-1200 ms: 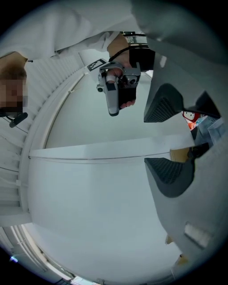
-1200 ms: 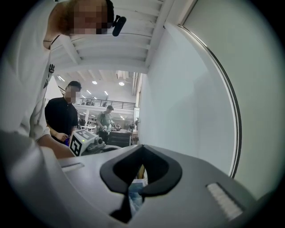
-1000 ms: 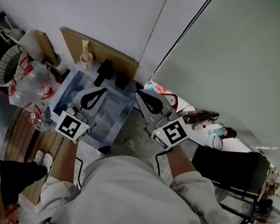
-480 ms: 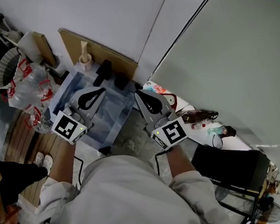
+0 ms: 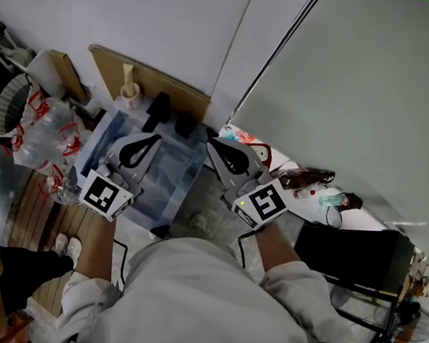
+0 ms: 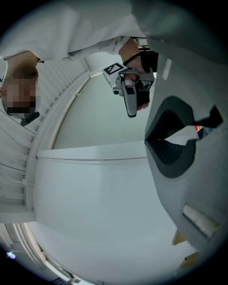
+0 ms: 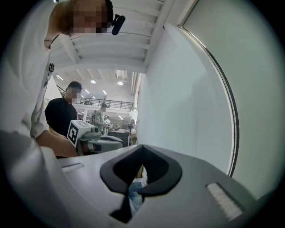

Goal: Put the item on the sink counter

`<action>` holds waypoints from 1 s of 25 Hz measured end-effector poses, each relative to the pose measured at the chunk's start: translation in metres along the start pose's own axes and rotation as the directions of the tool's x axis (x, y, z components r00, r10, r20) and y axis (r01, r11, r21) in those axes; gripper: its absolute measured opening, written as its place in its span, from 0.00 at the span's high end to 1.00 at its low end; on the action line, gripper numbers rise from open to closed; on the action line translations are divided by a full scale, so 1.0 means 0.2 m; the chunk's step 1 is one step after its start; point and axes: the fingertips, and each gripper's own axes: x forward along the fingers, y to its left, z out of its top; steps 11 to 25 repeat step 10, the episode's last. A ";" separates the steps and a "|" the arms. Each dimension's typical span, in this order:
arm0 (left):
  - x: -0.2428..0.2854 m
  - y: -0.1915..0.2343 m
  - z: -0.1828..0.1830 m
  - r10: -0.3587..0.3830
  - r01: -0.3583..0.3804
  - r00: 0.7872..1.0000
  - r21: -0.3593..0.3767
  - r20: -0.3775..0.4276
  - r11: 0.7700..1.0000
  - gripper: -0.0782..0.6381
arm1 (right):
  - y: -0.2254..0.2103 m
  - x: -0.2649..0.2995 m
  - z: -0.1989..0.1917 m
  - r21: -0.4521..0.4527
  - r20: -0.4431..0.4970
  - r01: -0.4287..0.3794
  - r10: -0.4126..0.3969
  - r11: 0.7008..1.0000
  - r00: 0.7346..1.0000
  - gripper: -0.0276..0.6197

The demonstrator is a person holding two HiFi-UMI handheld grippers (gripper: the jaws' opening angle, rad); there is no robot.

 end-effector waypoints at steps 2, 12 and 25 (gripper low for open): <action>0.00 0.00 0.00 0.000 0.000 1.000 0.000 -0.002 1.000 0.88 | -0.01 0.00 0.00 0.000 0.000 0.000 0.000 1.000 1.000 0.95; 0.03 0.00 -0.01 -0.003 0.003 1.000 0.007 -0.012 1.000 0.88 | -0.03 0.00 0.01 -0.004 0.002 -0.002 0.002 1.000 1.000 0.95; 0.03 0.00 -0.01 -0.003 0.003 1.000 0.007 -0.012 1.000 0.88 | -0.03 0.00 0.01 -0.004 0.002 -0.002 0.002 1.000 1.000 0.95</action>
